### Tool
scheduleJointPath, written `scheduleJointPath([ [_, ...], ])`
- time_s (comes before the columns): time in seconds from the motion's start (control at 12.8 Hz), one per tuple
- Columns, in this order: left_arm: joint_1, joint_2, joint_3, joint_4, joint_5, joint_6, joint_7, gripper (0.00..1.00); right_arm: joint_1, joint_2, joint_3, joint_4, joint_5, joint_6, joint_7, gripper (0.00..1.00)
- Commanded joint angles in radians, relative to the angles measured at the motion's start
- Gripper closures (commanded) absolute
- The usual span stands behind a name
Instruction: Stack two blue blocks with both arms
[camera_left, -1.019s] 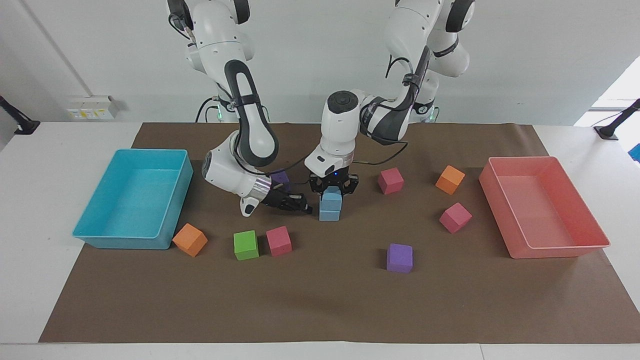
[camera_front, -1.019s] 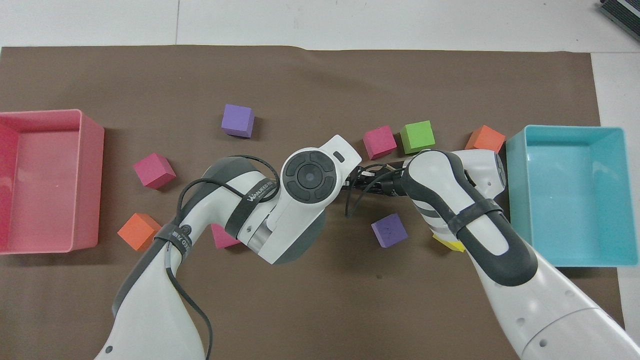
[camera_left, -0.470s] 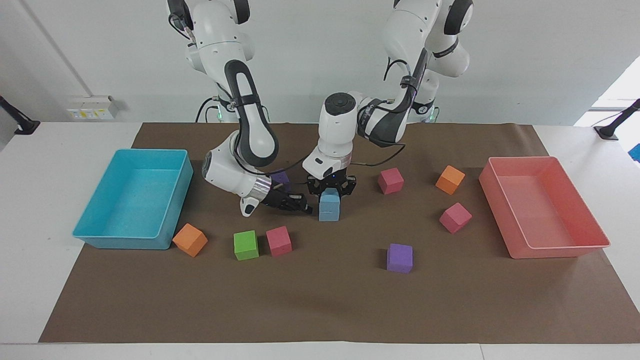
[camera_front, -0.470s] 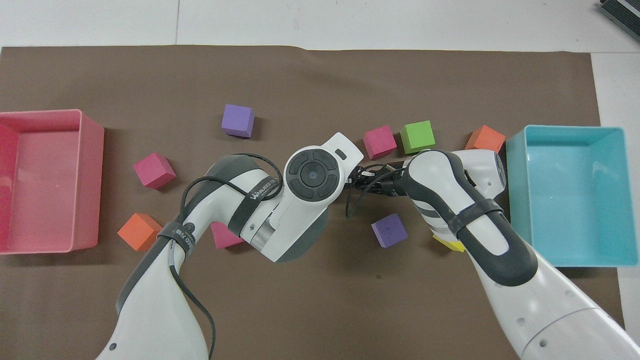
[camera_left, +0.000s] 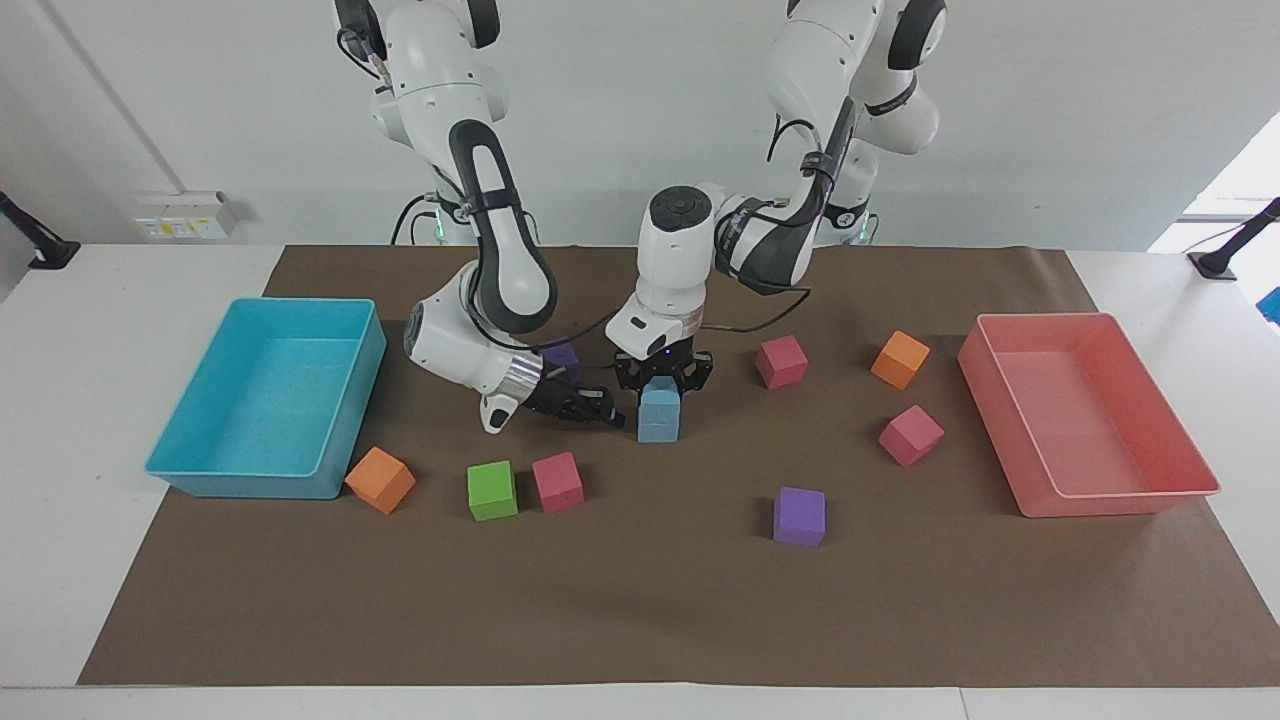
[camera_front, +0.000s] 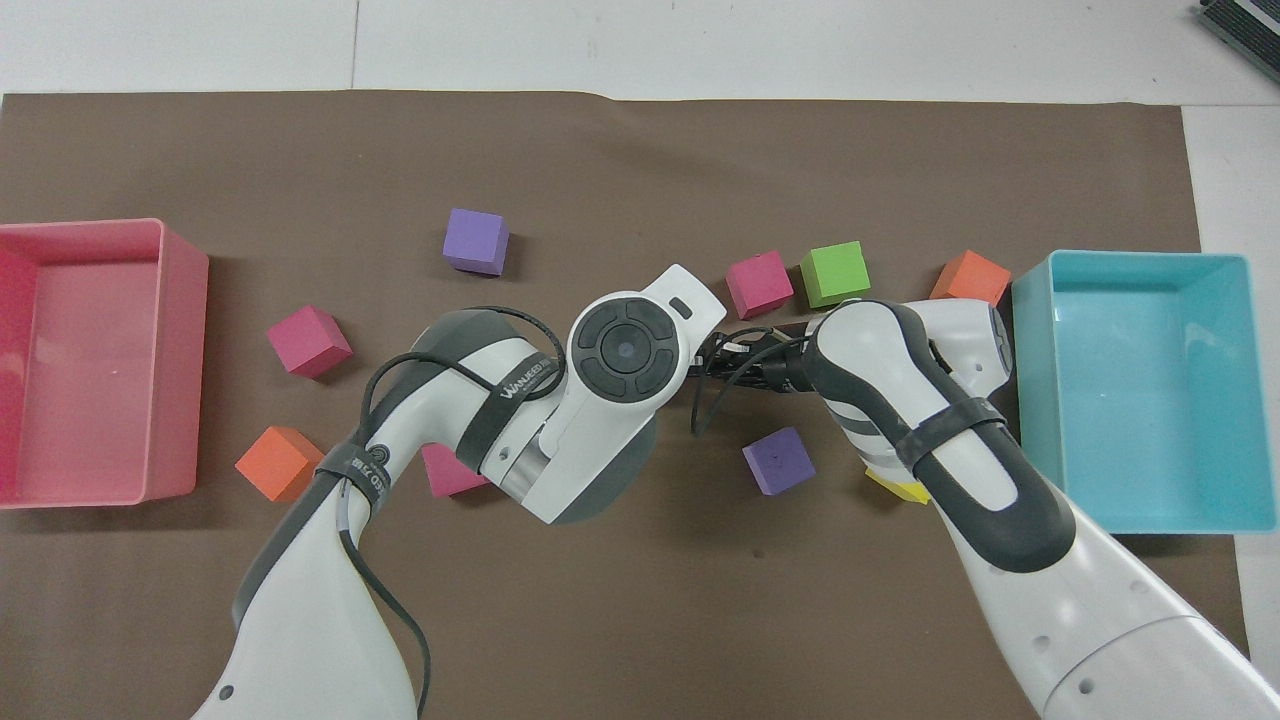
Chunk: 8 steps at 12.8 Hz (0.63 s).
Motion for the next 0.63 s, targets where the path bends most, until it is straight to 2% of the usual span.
scheduleJointPath([
  [0.0, -0.017, 0.010, 0.015, 0.022, 0.027, -0.022, -0.027, 0.76, -0.002, -0.004, 0.006, -0.006, 0.030, 0.020, 0.001, 1.00],
  [0.24, -0.016, 0.010, 0.015, 0.022, 0.027, -0.014, -0.028, 0.46, 0.001, -0.004, 0.008, -0.006, 0.030, 0.022, 0.002, 1.00],
  [0.31, -0.016, 0.010, 0.015, 0.022, 0.027, -0.010, -0.028, 0.31, 0.003, -0.004, 0.008, -0.006, 0.030, 0.029, 0.002, 1.00],
  [0.39, -0.014, 0.010, 0.015, 0.022, 0.028, -0.007, -0.028, 0.00, 0.004, -0.002, 0.008, -0.006, 0.030, 0.033, 0.002, 1.00],
  [0.55, -0.011, 0.010, 0.014, 0.018, 0.027, -0.007, -0.028, 0.00, 0.004, -0.002, 0.008, -0.006, 0.030, 0.033, 0.002, 1.00],
])
